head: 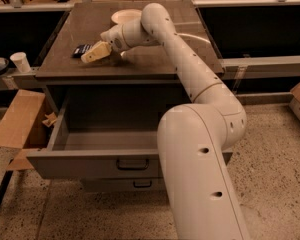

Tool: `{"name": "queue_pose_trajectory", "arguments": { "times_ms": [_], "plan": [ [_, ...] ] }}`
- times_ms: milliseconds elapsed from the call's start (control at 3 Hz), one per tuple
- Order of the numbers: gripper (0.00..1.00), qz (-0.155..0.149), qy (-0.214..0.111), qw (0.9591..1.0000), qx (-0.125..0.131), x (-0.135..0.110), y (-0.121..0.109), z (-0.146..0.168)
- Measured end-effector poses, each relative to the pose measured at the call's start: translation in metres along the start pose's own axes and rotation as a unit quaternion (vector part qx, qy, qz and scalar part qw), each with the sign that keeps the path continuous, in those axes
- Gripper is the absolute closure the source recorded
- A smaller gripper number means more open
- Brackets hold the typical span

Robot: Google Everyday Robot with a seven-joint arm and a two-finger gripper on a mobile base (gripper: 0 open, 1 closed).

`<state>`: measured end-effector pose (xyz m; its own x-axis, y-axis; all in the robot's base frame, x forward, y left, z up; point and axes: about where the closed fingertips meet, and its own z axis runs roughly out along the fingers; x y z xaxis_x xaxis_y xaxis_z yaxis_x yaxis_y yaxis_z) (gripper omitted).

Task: Place rxbar blueberry into top drawer

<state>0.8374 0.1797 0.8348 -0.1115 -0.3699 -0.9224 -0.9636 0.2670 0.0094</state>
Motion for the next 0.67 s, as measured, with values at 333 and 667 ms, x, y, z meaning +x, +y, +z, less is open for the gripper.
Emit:
{"name": "queue_pose_trajectory", "arguments": {
  "times_ms": [333, 667],
  "plan": [
    [0.40, 0.010, 0.005, 0.9999, 0.002, 0.0011, 0.0007, 0.0031],
    [0.63, 0.022, 0.001, 0.9998, -0.001, 0.0032, 0.0026, 0.0066]
  ]
}}
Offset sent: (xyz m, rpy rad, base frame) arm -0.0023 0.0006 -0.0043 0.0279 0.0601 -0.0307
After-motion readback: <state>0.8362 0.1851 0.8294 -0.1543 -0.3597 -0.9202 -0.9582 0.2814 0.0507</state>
